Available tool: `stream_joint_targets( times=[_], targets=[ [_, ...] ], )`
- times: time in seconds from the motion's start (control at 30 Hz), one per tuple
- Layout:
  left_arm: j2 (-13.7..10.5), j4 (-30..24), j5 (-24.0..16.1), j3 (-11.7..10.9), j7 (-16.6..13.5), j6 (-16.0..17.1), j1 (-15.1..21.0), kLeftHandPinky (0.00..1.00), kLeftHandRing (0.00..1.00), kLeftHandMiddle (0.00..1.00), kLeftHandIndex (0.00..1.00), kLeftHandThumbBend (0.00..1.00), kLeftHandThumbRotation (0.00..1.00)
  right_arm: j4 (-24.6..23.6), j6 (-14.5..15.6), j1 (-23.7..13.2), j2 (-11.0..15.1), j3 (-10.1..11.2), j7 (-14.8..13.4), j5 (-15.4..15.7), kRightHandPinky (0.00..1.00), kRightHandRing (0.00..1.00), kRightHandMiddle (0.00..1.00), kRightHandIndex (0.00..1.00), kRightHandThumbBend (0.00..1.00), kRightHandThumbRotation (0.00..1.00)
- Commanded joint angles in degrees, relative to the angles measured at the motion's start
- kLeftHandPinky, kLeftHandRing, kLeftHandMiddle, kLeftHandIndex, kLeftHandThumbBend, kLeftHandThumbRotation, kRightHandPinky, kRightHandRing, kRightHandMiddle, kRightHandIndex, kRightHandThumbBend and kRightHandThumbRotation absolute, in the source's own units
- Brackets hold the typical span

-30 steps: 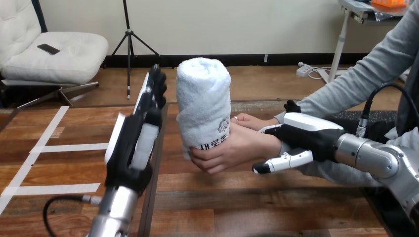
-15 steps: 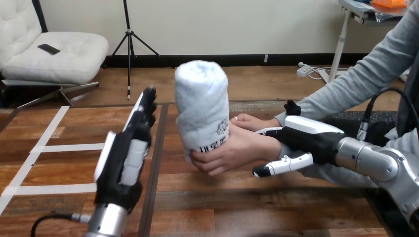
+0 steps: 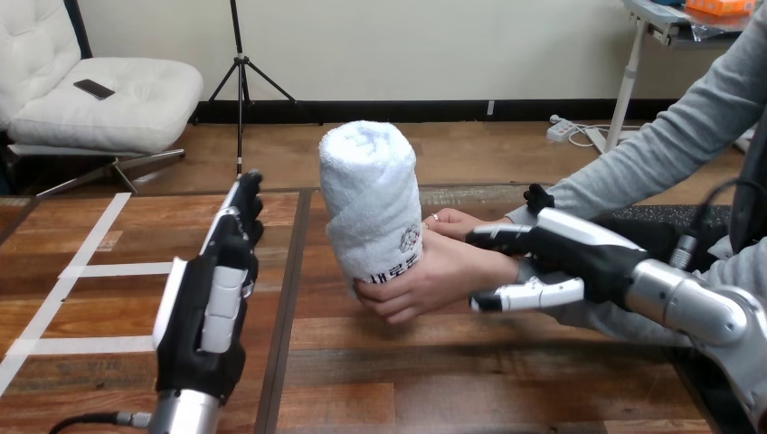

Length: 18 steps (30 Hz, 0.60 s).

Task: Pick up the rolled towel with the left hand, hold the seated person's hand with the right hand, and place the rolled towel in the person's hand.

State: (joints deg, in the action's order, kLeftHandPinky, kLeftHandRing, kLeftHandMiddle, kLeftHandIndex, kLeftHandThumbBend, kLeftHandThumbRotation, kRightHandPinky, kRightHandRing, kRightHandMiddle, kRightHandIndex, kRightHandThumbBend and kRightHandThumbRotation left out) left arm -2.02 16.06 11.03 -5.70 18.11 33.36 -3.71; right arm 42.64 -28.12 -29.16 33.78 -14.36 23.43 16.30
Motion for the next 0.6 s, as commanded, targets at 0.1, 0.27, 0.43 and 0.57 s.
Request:
stream_joint_targets(
  times=[0.1, 0.27, 0.43, 0.57],
  targets=[
    [-1.8, -4.8, 1.3, 0.4, 2.2, 2.5, 0.7, 1.00, 1.00, 1.00, 0.94, 0.87, 0.92, -6.0, -2.8, 1.5, -1.7, 5.1, -2.8, -5.0, 0.74, 0.83, 0.86, 0.88, 1.00, 0.96],
    [-1.9, -5.7, 1.3, 0.5, 2.6, 2.8, -0.2, 1.00, 1.00, 1.00, 0.94, 0.86, 0.93, -9.1, -2.1, 3.6, -2.6, 6.6, -3.3, -7.4, 0.76, 0.84, 0.87, 0.89, 1.00, 0.99],
    [-1.7, -6.2, 1.7, 0.7, 3.0, 3.1, -0.8, 1.00, 1.00, 1.00, 0.95, 0.84, 0.93, -11.7, -2.5, 5.4, -3.4, 8.0, -3.3, -9.5, 0.78, 0.86, 0.88, 0.89, 1.00, 0.99],
    [-1.4, -7.0, 1.8, 0.9, 2.9, 3.4, -1.5, 1.00, 1.00, 1.00, 0.94, 0.84, 0.93, -13.8, -3.3, 6.9, -4.2, 9.1, -3.6, -11.0, 0.78, 0.86, 0.88, 0.90, 1.00, 1.00]
  ],
)
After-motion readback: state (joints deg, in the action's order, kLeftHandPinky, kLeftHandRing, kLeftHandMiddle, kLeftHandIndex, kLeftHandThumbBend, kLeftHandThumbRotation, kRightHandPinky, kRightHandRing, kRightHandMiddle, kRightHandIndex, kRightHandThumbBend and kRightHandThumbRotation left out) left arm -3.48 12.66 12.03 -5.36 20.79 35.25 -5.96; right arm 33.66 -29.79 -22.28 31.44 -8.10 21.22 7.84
